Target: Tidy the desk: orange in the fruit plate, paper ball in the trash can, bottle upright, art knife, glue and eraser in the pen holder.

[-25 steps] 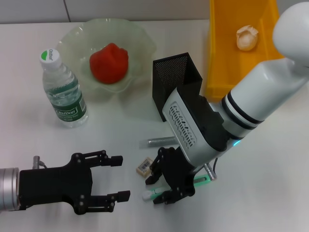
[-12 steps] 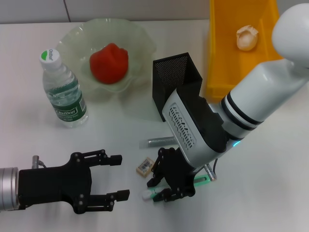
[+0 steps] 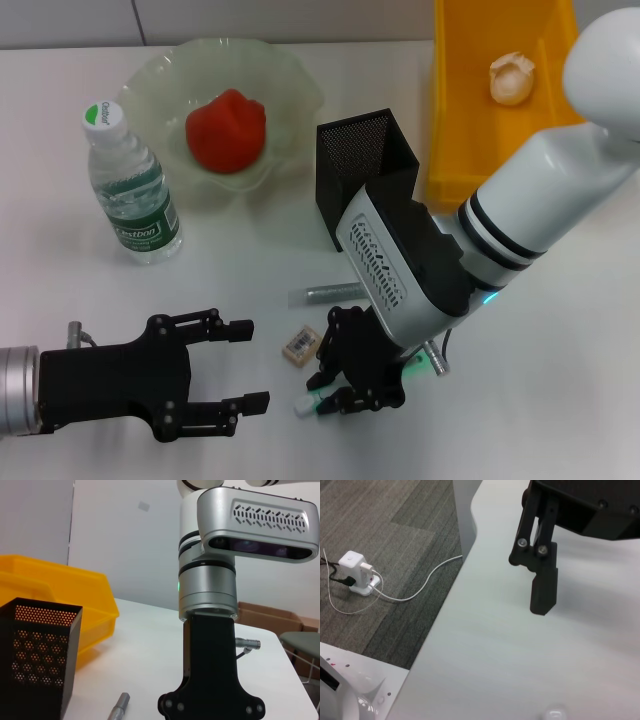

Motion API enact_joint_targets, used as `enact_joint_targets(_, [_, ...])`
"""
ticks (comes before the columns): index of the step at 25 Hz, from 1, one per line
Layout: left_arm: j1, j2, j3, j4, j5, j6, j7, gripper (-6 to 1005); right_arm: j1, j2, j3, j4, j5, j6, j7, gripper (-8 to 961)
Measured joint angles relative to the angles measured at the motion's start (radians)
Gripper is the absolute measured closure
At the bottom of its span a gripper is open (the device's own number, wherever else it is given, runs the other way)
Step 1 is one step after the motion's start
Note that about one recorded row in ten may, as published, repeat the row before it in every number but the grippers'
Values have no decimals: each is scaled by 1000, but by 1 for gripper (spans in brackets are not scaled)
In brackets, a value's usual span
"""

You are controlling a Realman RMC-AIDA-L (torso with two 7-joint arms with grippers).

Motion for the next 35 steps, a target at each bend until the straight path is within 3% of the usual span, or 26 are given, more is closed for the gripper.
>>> enact_joint_targets(8, [1,0,0,0,0,0,0,216,-1,0,1,2,0,-1,0,780])
enact_joint_targets(15, [4,2,-13,0,0,4,0,216,-19,-3,31,-21,0,-42,0,780])
enact_joint_targets(35, [8,-2,-53,0,-2,49,0,216,-205,-18,622,-22,-10,-358,-196,779])
